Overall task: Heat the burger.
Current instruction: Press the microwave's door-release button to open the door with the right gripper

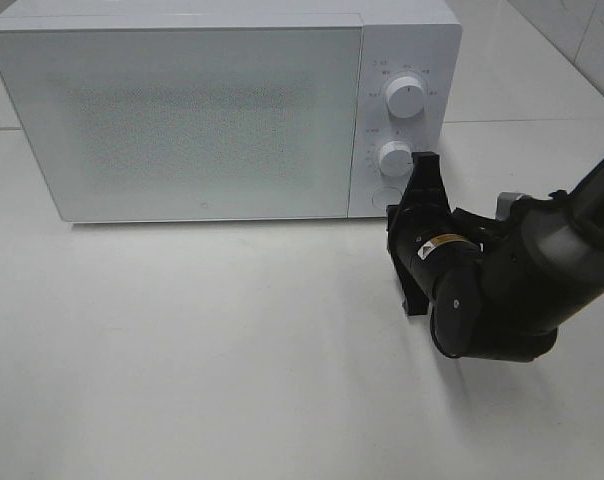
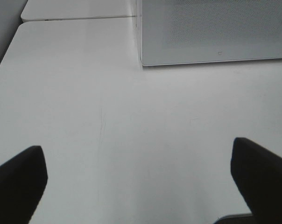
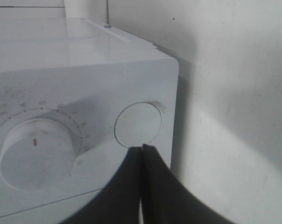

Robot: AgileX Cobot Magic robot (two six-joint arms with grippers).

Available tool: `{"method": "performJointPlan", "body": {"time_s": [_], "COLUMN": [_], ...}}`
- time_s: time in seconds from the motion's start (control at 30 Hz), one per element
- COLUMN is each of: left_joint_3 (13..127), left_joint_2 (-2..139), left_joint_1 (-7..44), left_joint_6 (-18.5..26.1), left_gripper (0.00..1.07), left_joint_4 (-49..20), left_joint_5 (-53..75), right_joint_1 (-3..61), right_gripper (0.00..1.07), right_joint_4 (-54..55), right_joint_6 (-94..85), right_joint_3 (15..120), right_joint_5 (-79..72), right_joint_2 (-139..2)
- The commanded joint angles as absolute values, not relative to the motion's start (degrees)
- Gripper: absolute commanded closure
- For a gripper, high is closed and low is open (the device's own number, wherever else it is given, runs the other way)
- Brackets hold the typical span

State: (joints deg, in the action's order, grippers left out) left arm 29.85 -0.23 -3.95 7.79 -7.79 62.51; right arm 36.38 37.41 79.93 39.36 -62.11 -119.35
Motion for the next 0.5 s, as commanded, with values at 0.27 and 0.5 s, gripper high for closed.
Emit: {"method": "performJointPlan", "body": {"time_s": [0.27, 0.5], "left_joint_3": [29.7, 29.7], "left_joint_2": [-0.6, -0.6], "left_joint_1": [-4.2, -4.2], "left_joint_6": [7.5, 7.5], "left_gripper": [0.06, 0.06], "left_joint_4": [-8.1, -8.1], "left_joint_5": [61.7, 61.7], "right_joint_1": [33.4, 33.3], "right_gripper": [1.07, 1.07], "right_joint_4": [34.3, 33.7], "right_joint_6": [81.9, 82.0], "right_joint_3": [44.5, 46.2], "right_joint_5": [-60.2, -58.9], "right_joint_2": [-122.2, -122.6]}}
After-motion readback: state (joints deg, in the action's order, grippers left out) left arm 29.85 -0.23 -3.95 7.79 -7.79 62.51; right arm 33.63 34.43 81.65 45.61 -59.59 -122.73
